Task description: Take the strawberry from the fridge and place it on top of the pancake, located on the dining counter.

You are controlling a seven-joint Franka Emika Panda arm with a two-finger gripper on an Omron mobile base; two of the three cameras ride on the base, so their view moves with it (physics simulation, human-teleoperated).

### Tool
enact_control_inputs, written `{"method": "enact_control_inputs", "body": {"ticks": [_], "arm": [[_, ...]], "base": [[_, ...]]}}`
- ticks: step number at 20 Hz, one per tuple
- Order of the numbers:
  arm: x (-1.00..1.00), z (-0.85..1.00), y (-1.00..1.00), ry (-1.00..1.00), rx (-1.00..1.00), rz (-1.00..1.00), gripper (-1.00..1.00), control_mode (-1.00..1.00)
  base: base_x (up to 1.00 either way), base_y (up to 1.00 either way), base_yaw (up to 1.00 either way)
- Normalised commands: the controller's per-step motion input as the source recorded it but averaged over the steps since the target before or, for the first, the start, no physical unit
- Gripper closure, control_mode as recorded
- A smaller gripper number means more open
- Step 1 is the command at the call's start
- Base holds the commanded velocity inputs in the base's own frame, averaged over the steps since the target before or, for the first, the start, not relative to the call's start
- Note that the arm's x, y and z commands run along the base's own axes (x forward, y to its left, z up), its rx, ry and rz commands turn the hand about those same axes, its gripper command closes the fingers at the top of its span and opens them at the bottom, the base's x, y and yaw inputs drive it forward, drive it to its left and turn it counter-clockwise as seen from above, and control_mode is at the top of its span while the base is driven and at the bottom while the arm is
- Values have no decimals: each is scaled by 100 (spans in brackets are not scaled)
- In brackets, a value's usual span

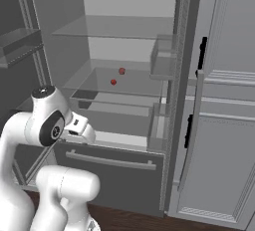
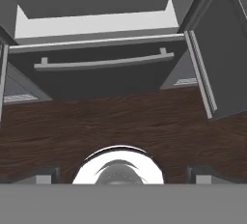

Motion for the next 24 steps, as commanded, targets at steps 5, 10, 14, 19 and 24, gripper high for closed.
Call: {"method": "enact_control_inputs", "body": {"ticks": [5,10,14,19,24], "arm": [[-12,-40,0,0,-2,3,-100,-100],[-21,-19,0,-1,7,0,-100,-100],[-12,-19,0,0,5,0,-100,-100],[0,0,0,0,0,0,-100,-100],[0,0,0,0,0,0,-100,-100]], "base": [[0,0,0],[0,0,0],[0,0,0],[0,0,0],[0,0,0]]}}
